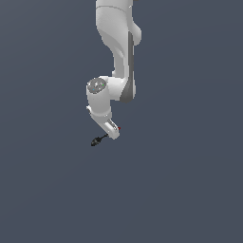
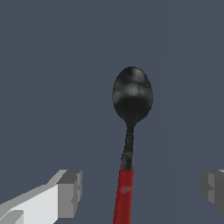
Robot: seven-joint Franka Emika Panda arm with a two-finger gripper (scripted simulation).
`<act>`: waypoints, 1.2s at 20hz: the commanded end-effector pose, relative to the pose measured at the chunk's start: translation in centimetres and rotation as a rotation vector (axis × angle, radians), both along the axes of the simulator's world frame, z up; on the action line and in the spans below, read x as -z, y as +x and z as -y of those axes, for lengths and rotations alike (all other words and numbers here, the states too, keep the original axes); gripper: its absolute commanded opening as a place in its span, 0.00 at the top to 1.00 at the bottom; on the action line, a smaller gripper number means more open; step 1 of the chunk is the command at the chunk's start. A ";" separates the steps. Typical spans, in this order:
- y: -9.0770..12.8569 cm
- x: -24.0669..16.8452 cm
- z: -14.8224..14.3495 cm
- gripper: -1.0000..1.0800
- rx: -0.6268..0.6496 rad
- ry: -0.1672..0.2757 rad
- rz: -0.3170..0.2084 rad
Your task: Pick up the object and move it to a goal position.
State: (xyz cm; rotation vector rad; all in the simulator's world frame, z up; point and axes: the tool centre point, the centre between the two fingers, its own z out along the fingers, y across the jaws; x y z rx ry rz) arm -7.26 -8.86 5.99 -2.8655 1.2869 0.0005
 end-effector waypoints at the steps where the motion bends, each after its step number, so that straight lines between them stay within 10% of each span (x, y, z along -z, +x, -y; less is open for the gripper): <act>1: 0.0 0.4 0.0 0.04 0.000 0.000 0.000; 16: -0.1 5.0 0.0 0.04 0.006 0.000 0.000; 17: -0.1 5.0 0.0 1.00 0.006 0.000 0.000; 24: -0.1 5.0 0.0 1.00 0.006 0.000 0.000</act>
